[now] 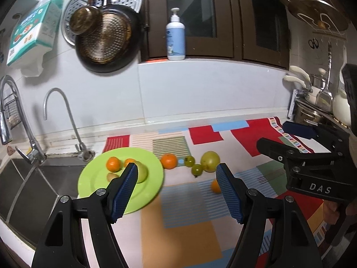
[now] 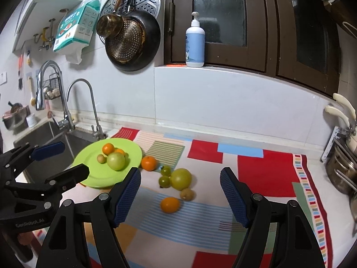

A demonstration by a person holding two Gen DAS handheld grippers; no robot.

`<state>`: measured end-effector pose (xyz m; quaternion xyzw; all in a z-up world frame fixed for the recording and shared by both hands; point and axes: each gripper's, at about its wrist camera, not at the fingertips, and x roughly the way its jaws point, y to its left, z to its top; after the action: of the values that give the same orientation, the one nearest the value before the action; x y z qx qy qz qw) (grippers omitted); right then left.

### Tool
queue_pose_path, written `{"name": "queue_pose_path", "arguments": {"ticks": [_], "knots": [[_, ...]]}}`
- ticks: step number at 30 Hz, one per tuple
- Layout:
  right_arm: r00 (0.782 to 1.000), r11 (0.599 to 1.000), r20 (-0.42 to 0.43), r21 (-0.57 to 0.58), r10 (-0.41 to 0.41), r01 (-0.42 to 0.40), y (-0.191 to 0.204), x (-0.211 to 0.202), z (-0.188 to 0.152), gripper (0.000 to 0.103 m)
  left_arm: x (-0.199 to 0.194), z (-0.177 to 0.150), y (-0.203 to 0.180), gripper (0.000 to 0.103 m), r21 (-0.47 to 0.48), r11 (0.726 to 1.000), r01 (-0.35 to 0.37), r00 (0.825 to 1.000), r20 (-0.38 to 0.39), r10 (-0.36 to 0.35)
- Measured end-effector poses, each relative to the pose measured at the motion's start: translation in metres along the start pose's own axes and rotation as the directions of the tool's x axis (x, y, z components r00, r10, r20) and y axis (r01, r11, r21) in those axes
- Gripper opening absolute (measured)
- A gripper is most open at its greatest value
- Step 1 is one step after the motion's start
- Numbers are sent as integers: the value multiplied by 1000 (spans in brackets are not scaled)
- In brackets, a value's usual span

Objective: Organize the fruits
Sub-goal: 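Lift both open tools away from the plate back over the fruits, then grasp an orange with the left tool while the right tool grasps a brown kiwi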

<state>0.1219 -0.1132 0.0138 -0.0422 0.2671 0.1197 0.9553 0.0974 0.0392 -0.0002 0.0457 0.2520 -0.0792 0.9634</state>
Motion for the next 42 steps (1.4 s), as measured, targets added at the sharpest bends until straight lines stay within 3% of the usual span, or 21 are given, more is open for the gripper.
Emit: {"name": "queue_pose_path", "arguments": {"ticks": [7,18,31,42], "knots": [[998,998,-42,-55,37,-40,-22,17,-7,73,20,-6,-29,72,51,999,15,1000,-18,-14],[984,977,-135,-158,120,-141,-41,61,-17,63,63,-13,-55,67,96,994,51,995,-91,-42],[936,936,-269,-209,225,-285,-45,121,-41,50,117,-33,-64,56,80,991,108,970,-229,-87],[903,925,-337,-172,267,-338,-48,153,-52,45,148,-37,-65,47,42,985,166,944,-296,-146]]}}
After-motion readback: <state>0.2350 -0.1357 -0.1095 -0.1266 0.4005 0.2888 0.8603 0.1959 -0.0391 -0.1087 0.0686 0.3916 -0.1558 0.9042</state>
